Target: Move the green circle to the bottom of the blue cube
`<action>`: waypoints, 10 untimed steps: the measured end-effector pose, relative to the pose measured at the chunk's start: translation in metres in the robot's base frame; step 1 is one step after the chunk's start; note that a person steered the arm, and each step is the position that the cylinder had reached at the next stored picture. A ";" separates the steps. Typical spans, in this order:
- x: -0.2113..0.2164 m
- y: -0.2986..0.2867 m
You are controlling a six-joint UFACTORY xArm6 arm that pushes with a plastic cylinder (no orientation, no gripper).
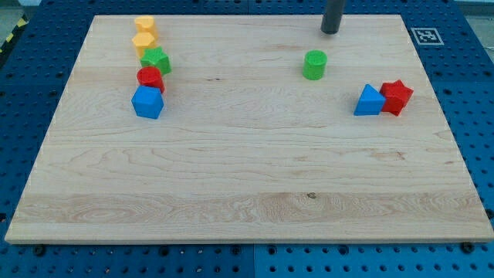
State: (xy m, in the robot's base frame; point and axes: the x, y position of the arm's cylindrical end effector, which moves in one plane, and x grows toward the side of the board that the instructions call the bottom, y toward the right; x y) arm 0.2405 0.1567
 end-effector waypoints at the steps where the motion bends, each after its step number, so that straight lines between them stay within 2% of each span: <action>1: 0.021 -0.002; 4: 0.114 -0.045; 6: 0.124 -0.093; 10: 0.101 -0.098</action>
State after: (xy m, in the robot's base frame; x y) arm 0.3418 0.0588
